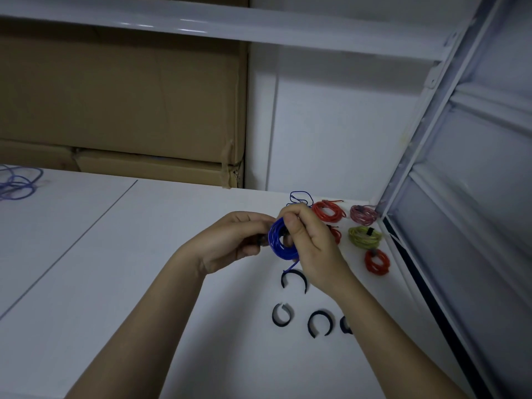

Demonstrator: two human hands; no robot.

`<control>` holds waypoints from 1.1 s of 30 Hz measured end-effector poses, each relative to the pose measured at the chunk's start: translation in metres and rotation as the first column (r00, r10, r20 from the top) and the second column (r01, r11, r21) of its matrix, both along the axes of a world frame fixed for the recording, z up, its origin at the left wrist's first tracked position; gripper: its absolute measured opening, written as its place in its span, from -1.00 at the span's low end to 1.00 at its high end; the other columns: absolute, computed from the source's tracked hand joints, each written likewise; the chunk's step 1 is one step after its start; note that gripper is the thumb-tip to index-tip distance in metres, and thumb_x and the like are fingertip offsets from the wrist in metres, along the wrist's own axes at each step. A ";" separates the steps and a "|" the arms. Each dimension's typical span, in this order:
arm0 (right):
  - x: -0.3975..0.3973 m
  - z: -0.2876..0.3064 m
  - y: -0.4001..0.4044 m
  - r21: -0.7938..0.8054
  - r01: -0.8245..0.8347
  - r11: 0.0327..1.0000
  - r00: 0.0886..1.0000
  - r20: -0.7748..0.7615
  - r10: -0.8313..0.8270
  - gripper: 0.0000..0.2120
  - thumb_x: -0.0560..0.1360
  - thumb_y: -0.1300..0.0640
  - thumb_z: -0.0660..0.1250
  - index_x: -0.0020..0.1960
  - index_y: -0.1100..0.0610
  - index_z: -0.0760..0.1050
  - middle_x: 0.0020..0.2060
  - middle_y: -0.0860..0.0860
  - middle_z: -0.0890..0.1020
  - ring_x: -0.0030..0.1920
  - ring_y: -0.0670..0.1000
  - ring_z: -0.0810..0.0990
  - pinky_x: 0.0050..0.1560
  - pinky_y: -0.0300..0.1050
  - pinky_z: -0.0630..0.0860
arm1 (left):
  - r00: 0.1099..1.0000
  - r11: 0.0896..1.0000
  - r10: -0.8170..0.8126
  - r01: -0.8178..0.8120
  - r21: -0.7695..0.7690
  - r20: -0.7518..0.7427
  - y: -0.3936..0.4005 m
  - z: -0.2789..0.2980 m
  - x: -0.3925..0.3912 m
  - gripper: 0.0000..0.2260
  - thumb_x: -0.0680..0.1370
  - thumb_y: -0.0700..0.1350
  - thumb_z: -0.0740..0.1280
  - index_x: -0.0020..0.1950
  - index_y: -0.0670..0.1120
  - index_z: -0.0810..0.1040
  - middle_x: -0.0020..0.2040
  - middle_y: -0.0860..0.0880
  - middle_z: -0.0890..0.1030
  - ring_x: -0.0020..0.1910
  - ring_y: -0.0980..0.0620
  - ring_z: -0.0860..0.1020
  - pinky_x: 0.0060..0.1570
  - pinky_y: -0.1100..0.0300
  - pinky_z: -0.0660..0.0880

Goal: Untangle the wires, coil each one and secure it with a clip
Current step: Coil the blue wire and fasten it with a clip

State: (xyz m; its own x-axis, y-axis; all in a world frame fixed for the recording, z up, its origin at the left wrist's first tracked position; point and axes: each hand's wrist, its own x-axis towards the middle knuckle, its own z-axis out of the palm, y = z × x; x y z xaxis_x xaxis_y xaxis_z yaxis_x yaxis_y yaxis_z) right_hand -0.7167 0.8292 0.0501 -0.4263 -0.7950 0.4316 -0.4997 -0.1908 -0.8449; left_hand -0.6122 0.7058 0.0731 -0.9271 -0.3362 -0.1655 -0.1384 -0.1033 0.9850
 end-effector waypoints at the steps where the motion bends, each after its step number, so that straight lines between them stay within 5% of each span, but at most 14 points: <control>1: 0.000 0.001 0.000 -0.001 -0.010 1.000 1.000 0.006 0.010 -0.83 0.61 0.08 0.09 -0.07 0.01 0.43 -0.29 -0.22 0.52 -0.30 -0.20 0.44 -0.24 -0.34 0.40 | 1.000 0.999 -0.014 0.014 0.029 -0.004 0.000 0.001 0.001 -0.75 0.59 -0.28 0.19 -0.06 -0.14 0.67 -0.31 -0.01 0.57 -0.41 0.19 0.42 -0.39 0.35 0.28; 7: 0.005 0.003 -0.003 -0.034 0.025 0.999 0.998 -0.058 -0.027 -0.84 0.61 0.09 0.09 -0.09 -0.03 0.40 -0.35 -0.17 0.49 -0.37 -0.17 0.40 -0.34 -0.27 0.36 | 0.998 0.994 -0.040 0.045 0.103 -0.055 -0.003 0.003 0.005 -0.66 0.57 -0.34 0.16 -0.20 -0.13 0.70 -0.41 0.01 0.50 -0.43 0.16 0.37 -0.41 0.33 0.22; 13: 0.004 0.002 -0.007 -0.072 0.121 0.990 0.988 -0.089 -0.127 -0.85 0.60 0.06 0.10 -0.08 -0.09 0.41 -0.36 -0.16 0.49 -0.39 -0.10 0.39 -0.35 -0.11 0.37 | 0.994 0.964 -0.012 0.041 0.262 -0.112 -0.013 0.003 0.012 -0.81 0.52 -0.20 0.28 -0.05 -0.16 0.70 -0.14 -0.09 0.63 -0.29 0.10 0.56 -0.38 0.34 0.42; 16: 0.003 0.001 -0.009 -0.099 0.187 0.977 0.975 -0.107 -0.197 -0.85 0.60 0.04 0.09 -0.08 -0.12 0.39 -0.32 -0.09 0.51 -0.39 0.01 0.41 -0.33 0.03 0.39 | 0.983 0.937 -0.052 0.109 0.333 -0.175 -0.017 -0.001 0.017 -0.73 0.43 -0.14 0.28 0.03 -0.12 0.70 0.02 -0.12 0.66 -0.10 0.05 0.64 -0.20 0.28 0.51; 20: 0.006 -0.004 -0.015 -0.145 0.245 0.959 0.957 -0.121 -0.263 -0.86 0.61 0.08 0.09 -0.04 -0.05 0.40 -0.28 -0.26 0.53 -0.34 -0.15 0.47 -0.33 -0.25 0.40 | 0.973 0.983 -0.077 0.110 0.144 -0.217 -0.008 -0.007 0.015 -0.64 0.44 -0.24 0.41 0.24 -0.15 0.59 0.15 -0.19 0.62 0.18 -0.09 0.58 0.24 0.11 0.49; 22: 0.006 -0.005 -0.017 -0.169 0.269 0.948 0.954 -0.091 -0.287 -0.87 0.62 0.10 0.09 -0.01 -0.02 0.41 -0.26 -0.27 0.54 -0.32 -0.18 0.49 -0.32 -0.35 0.38 | 0.979 0.994 0.041 -0.018 0.112 -0.200 -0.001 -0.005 0.011 -0.60 0.41 -0.30 0.45 0.24 -0.16 0.56 0.03 -0.15 0.67 0.08 -0.07 0.62 0.18 0.16 0.53; 27: 0.009 -0.005 -0.020 -0.190 0.349 0.918 0.930 -0.055 -0.364 -0.84 0.61 0.04 0.05 0.02 -0.02 0.40 -0.18 -0.15 0.54 -0.29 -0.15 0.49 -0.30 -0.14 0.46 | 0.947 0.972 0.235 -0.232 0.040 -0.217 0.013 0.002 0.006 -0.65 0.43 -0.32 0.43 0.17 -0.06 0.57 -0.11 -0.01 0.69 -0.09 0.04 0.66 -0.01 0.25 0.59; 33: 0.013 -0.002 -0.022 -0.220 0.320 0.922 0.945 0.000 -0.328 -0.84 0.64 0.11 0.05 0.03 0.01 0.41 -0.23 -0.28 0.55 -0.24 -0.25 0.50 -0.27 -0.34 0.44 | 0.883 0.947 0.305 -0.319 0.022 -0.356 0.027 0.006 0.001 -0.79 0.49 -0.37 0.36 0.03 -0.12 0.65 -0.13 -0.08 0.70 -0.12 0.02 0.67 -0.11 0.28 0.56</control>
State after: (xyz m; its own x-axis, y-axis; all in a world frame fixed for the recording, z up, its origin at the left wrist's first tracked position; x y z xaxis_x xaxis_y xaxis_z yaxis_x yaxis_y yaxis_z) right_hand -0.7041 0.8068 0.0478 -0.6258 -0.5033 0.5959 -0.5943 -0.1871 -0.7822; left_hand -0.6114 0.7324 0.0791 -0.7684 -0.6174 0.1684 0.2498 -0.0471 0.9672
